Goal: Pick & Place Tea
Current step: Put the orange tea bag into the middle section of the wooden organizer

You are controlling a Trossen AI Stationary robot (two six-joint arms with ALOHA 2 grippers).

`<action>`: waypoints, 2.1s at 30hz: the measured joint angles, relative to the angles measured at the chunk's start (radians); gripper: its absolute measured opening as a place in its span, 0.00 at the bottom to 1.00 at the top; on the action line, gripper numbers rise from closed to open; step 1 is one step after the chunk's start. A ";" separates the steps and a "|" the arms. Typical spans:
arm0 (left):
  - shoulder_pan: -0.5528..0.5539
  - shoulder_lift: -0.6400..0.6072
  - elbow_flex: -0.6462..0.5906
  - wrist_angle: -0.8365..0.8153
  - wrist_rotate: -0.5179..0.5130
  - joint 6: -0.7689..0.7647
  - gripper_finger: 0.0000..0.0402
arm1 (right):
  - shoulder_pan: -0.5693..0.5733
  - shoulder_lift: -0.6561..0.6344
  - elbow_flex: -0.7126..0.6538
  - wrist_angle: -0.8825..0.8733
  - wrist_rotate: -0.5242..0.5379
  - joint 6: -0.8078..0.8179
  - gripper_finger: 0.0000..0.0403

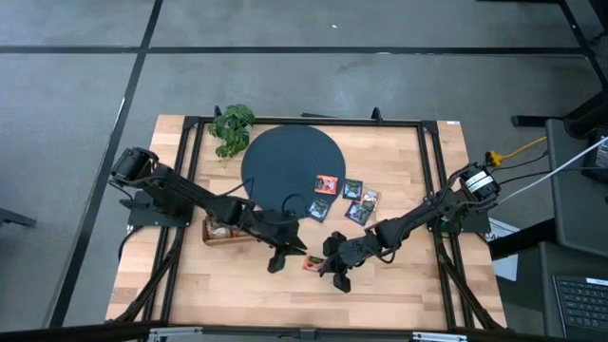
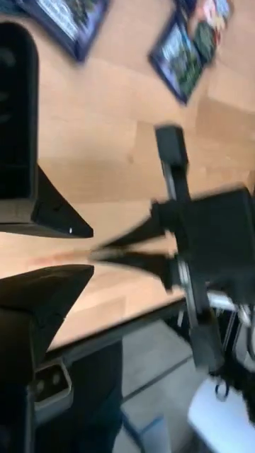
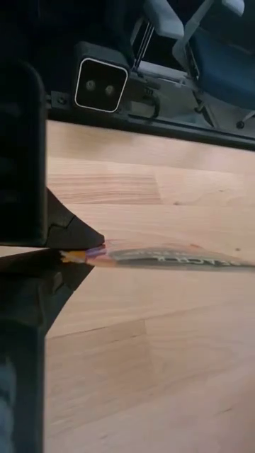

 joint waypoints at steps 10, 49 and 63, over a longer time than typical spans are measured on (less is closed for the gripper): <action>0.039 0.000 0.035 -0.022 0.150 -0.029 0.18 | -0.019 0.000 0.026 0.008 0.017 -0.063 0.01; -0.064 -0.032 0.034 -0.222 -0.150 -0.041 0.01 | -0.040 0.000 0.075 -0.100 0.081 -0.077 0.16; -0.311 -0.248 -0.103 -0.395 -0.662 -0.253 0.01 | -0.039 0.000 0.075 -0.080 0.128 -0.084 0.18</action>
